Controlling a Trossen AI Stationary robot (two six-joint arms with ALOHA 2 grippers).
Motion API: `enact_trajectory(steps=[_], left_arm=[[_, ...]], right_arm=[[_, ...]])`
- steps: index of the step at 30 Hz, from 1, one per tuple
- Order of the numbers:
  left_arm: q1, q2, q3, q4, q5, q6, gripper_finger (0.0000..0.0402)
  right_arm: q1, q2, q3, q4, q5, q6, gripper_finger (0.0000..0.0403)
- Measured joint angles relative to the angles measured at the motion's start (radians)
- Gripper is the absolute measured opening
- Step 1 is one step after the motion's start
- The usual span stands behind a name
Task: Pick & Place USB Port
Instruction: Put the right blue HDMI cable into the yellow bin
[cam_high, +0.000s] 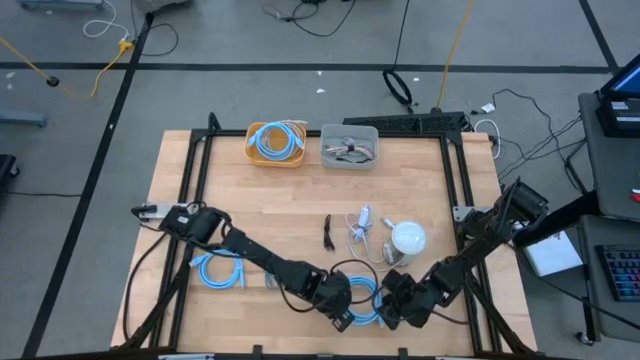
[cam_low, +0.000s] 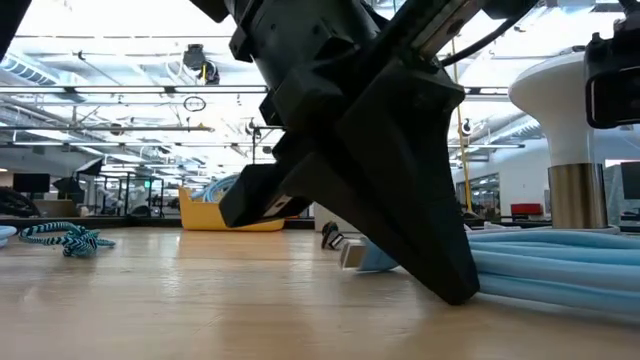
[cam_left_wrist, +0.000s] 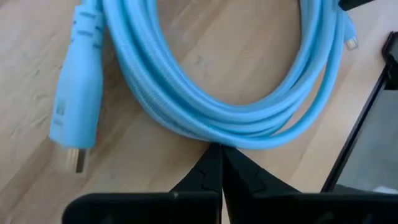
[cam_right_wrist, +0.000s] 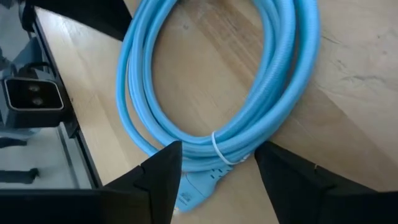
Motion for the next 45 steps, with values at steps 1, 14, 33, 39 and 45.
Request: enact_trajectory(steps=[1, 14, 33, 39, 45], left_arm=[[0.000, 0.000, 0.000, 0.009, 0.001, 0.007, 0.0000], [-0.014, 0.003, -0.002, 0.079, 0.010, 0.044, 0.0000], [-0.060, -0.083, 0.000, 0.019, -0.042, 0.021, 0.0008], [-0.093, -0.234, 0.001, -0.199, -0.142, -0.050, 0.0054], [-0.169, -0.473, 0.001, -0.516, -0.366, -0.152, 0.0109]], right_arm=[[-0.004, -0.001, 0.000, -0.001, 0.000, 0.002, 0.0209], [-0.041, 0.001, -0.001, -0.016, 0.006, -0.007, 0.0082], [-0.040, -0.111, 0.182, -0.280, 0.090, -0.226, 0.0028], [-0.057, -0.156, 0.373, -0.517, 0.160, -0.349, 0.0028], [-0.053, -0.146, 0.509, -0.693, 0.161, -0.414, 0.0028]])
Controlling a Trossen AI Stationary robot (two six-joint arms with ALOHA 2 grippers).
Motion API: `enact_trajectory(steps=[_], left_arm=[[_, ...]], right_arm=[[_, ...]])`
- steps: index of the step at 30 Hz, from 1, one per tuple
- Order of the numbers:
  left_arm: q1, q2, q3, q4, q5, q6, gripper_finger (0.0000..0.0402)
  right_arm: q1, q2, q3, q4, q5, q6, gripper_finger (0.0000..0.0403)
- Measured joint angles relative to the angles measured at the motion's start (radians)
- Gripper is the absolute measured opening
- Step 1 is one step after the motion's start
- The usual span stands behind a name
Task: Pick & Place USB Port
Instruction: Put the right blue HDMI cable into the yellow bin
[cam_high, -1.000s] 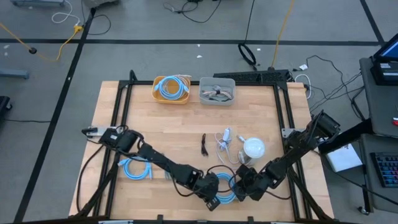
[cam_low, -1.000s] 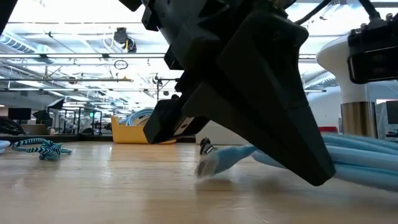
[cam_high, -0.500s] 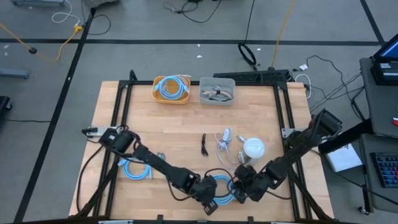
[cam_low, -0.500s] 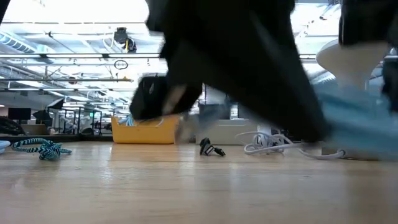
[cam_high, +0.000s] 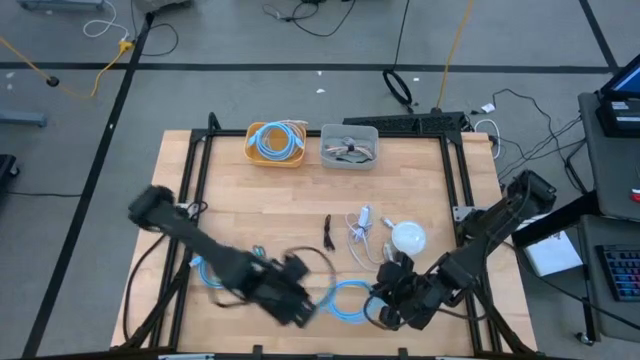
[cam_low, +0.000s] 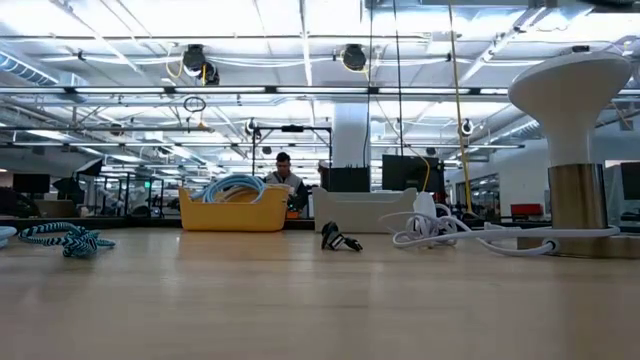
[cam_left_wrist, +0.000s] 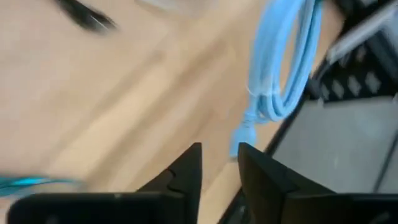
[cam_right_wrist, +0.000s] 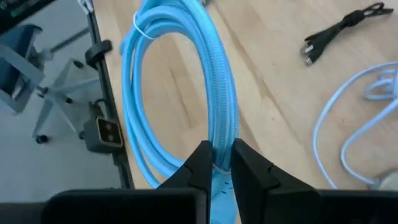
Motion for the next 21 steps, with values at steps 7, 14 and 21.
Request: enact_trajectory(steps=[7, 14, 21], left_arm=[[-0.093, -0.258, 0.000, -0.209, -0.338, -0.115, 0.0131], [0.043, -0.269, 0.000, -0.090, -0.264, 0.118, 0.0132], [0.195, -0.163, -0.001, 0.030, -0.064, 0.355, 0.0132]], right_arm=[[0.002, 0.000, 0.026, -0.128, 0.027, -0.064, 0.0028], [-0.053, -0.001, 0.030, -0.138, 0.073, -0.277, 0.0028], [-0.122, -0.001, 0.163, -0.153, 0.163, -0.477, 0.0028]])
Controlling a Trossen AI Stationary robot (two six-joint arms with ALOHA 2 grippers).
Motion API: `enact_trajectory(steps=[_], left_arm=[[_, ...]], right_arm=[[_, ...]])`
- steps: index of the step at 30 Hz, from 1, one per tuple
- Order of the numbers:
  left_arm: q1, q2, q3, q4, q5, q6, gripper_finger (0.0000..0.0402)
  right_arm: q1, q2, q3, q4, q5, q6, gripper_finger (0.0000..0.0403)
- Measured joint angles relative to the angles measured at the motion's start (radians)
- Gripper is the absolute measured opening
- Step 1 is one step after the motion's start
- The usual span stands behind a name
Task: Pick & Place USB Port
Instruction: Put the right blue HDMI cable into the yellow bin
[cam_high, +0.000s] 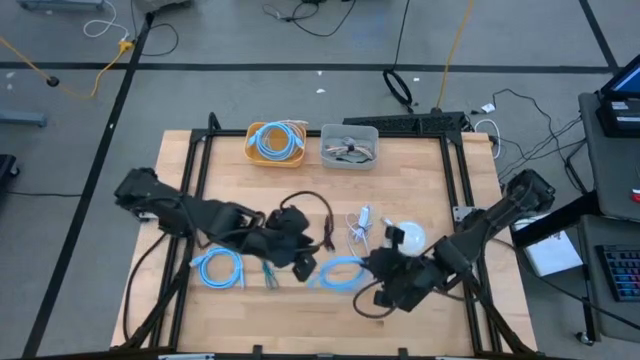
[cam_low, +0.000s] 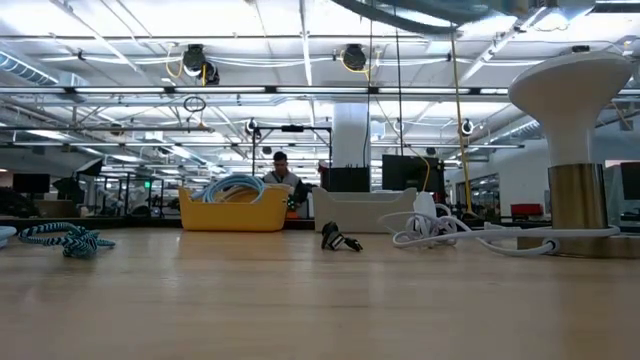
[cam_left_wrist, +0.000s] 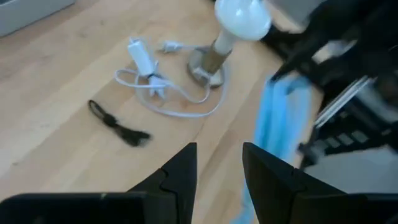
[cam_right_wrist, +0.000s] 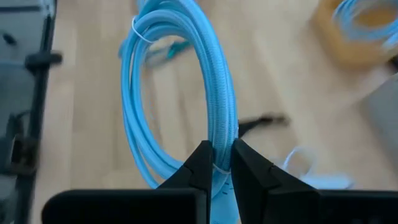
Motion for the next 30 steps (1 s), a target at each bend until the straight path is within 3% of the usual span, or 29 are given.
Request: enact_trajectory(steps=[5, 17, 22, 30], left_arm=[[0.041, 0.003, 0.000, -0.016, 0.041, 0.033, 0.0143], [0.058, 0.001, 0.000, 0.027, 0.148, 0.064, 0.0223], [0.044, -0.005, 0.000, 0.075, 0.198, 0.092, 0.0216], [0.038, -0.003, 0.000, 0.108, 0.177, 0.113, 0.0187]], right_arm=[[-0.032, -0.002, 0.090, -0.059, 0.049, -0.074, 0.0028], [-0.039, -0.001, 0.095, -0.135, 0.045, -0.080, 0.0026], [-0.039, -0.001, 0.095, -0.149, 0.038, -0.079, 0.0026], [-0.039, -0.001, 0.095, -0.139, 0.036, -0.071, 0.0026]])
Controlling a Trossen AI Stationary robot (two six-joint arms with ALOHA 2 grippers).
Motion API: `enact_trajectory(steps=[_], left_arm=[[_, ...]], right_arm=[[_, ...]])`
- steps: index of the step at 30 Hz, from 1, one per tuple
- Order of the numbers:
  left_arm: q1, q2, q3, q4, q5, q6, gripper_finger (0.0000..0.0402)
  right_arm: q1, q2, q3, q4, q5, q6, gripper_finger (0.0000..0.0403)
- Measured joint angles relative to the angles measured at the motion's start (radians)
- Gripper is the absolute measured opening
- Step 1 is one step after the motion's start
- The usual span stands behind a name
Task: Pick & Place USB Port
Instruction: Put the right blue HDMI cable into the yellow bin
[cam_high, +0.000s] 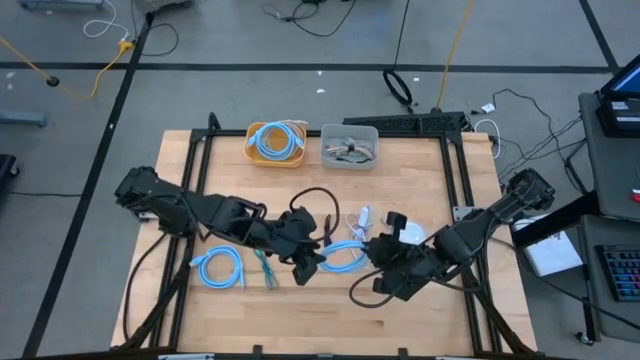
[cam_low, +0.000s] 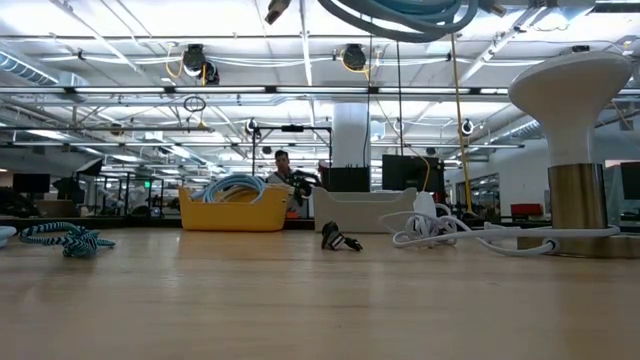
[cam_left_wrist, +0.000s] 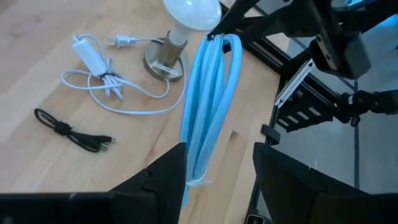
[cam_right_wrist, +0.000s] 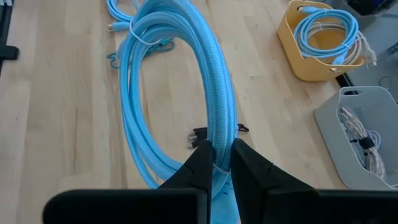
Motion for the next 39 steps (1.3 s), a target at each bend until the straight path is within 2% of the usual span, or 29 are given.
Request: enact_trajectory(steps=[9, 13, 17, 21, 23, 27, 30, 32, 36, 39], left_arm=[[0.013, 0.046, 0.000, 0.019, 0.001, 0.014, 0.0204], [0.022, 0.075, -0.001, 0.036, 0.025, 0.018, 0.0192], [0.023, 0.093, 0.001, 0.044, 0.017, 0.014, 0.0138], [0.022, 0.090, 0.000, 0.039, 0.012, 0.029, 0.0035], [0.022, 0.083, 0.000, 0.023, -0.009, 0.029, 0.0033], [0.035, 0.058, 0.001, -0.068, -0.035, 0.057, 0.0033], [0.077, 0.031, 0.001, -0.214, -0.116, 0.074, 0.0033], [0.119, 0.012, 0.001, -0.284, -0.150, 0.098, 0.0033], [0.218, -0.033, 0.001, -0.403, -0.152, 0.206, 0.0033], [0.341, -0.059, 0.001, -0.464, -0.154, 0.322, 0.0033]], right_arm=[[0.000, 0.000, 0.000, 0.071, -0.022, -0.001, 0.0026], [0.000, 0.000, 0.000, 0.091, -0.022, -0.002, 0.0026], [0.000, 0.000, 0.000, 0.096, -0.022, -0.003, 0.0026], [-0.001, 0.000, 0.000, 0.091, -0.021, 0.000, 0.0026], [-0.001, 0.000, 0.000, 0.097, -0.020, 0.000, 0.0028], [-0.003, -0.004, -0.002, 0.182, -0.097, 0.009, 0.0078], [0.009, -0.013, -0.001, 0.321, -0.216, 0.024, 0.0127], [0.025, -0.024, -0.001, 0.386, -0.254, 0.023, 0.0157], [0.044, -0.050, 0.000, 0.528, -0.262, 0.005, 0.0202], [0.059, -0.070, 0.000, 0.581, -0.261, 0.004, 0.0220]])
